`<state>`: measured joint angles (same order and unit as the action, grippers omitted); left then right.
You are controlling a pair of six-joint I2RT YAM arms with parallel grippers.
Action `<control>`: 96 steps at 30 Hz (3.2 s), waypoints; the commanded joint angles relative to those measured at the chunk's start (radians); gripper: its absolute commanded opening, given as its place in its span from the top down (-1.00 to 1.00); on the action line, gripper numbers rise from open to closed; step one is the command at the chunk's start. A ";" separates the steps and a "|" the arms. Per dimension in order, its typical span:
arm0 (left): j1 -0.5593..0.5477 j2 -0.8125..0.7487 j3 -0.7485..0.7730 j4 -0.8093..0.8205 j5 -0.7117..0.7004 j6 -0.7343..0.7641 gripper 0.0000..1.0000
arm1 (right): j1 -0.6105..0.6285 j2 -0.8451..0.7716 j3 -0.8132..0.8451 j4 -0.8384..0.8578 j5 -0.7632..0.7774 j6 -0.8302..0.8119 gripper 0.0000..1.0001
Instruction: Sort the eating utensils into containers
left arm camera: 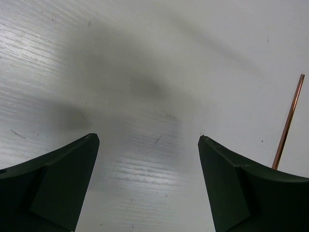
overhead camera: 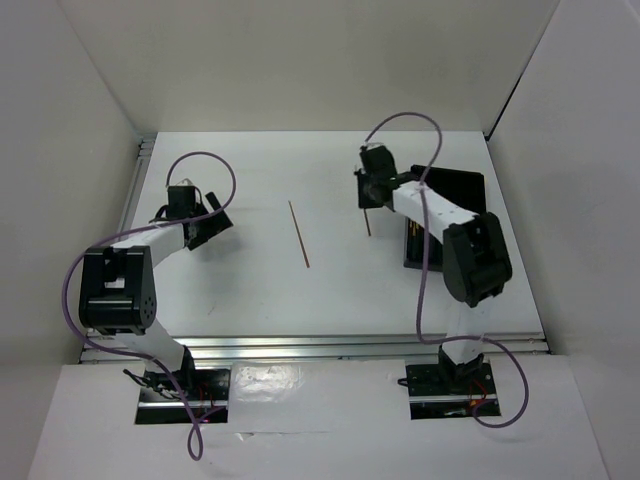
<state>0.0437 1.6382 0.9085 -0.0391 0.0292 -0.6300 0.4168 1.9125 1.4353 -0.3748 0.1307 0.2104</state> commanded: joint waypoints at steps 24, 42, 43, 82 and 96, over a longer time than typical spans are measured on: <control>0.005 0.043 0.086 -0.028 -0.109 0.032 -0.98 | -0.510 -0.173 -0.220 -0.030 0.116 -0.212 0.84; 0.005 0.028 0.058 -0.005 -0.100 0.041 -0.98 | -0.520 -0.145 -0.230 -0.055 0.208 -0.255 0.73; 0.005 0.028 0.058 -0.005 -0.100 0.041 -0.98 | -0.520 -0.126 -0.230 -0.064 0.221 -0.255 0.73; 0.005 0.086 0.104 -0.033 -0.100 0.050 -0.98 | -0.520 -0.274 -0.227 -0.073 0.107 -0.183 0.05; 0.005 0.086 0.104 -0.004 -0.008 0.059 -0.98 | -0.064 -0.404 -0.213 0.200 -0.266 -0.083 -0.18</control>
<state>0.0437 1.7172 0.9787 -0.0738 -0.0086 -0.5976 0.2180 1.4448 1.2037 -0.2588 -0.1032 0.0929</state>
